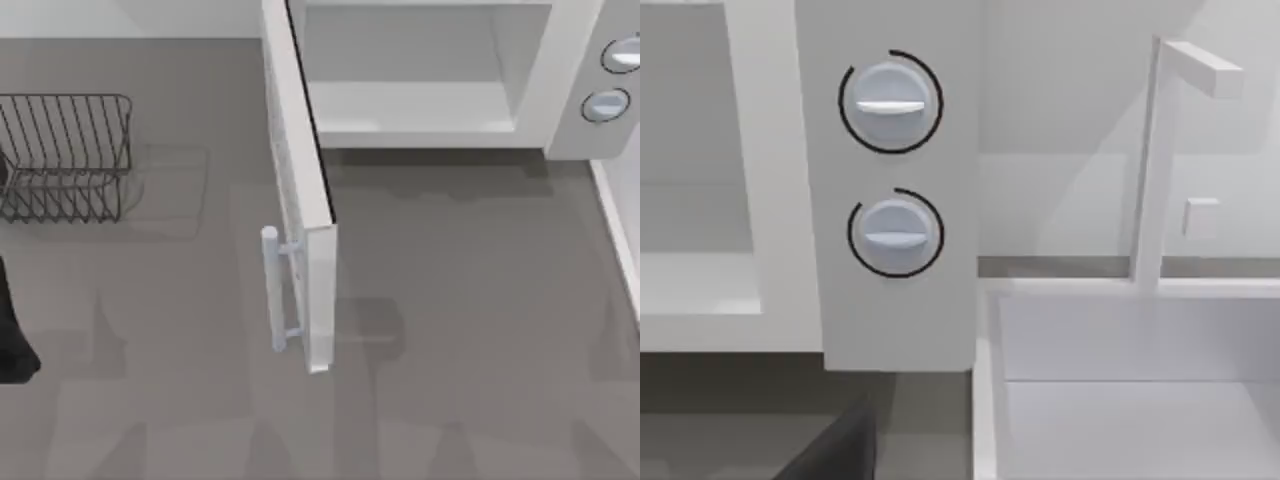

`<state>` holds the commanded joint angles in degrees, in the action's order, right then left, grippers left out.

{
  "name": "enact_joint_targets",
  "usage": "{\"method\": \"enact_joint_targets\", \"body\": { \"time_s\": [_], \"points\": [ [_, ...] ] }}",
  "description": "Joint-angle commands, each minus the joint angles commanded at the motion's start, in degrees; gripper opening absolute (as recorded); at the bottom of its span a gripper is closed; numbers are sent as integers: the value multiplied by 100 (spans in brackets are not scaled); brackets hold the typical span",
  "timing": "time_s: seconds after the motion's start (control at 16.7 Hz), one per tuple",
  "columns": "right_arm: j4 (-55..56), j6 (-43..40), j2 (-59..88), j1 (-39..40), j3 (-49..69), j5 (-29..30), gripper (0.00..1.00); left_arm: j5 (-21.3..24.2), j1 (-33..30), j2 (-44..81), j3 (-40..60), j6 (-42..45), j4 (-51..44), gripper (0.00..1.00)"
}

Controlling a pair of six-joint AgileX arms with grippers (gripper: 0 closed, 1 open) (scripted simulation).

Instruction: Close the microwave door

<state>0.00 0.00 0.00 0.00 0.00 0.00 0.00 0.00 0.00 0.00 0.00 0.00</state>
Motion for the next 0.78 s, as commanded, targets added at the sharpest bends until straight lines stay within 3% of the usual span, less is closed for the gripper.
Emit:
{"method": "enact_joint_targets", "body": {
  "time_s": [0.36,0.78],
  "points": [
    [0,0,0,0,0,0,100,168,-176,546,383,324,-413,100],
    [0,0,0,0,0,0,100,820,-848,3261,2416,1694,-2592,100]
  ]
}}
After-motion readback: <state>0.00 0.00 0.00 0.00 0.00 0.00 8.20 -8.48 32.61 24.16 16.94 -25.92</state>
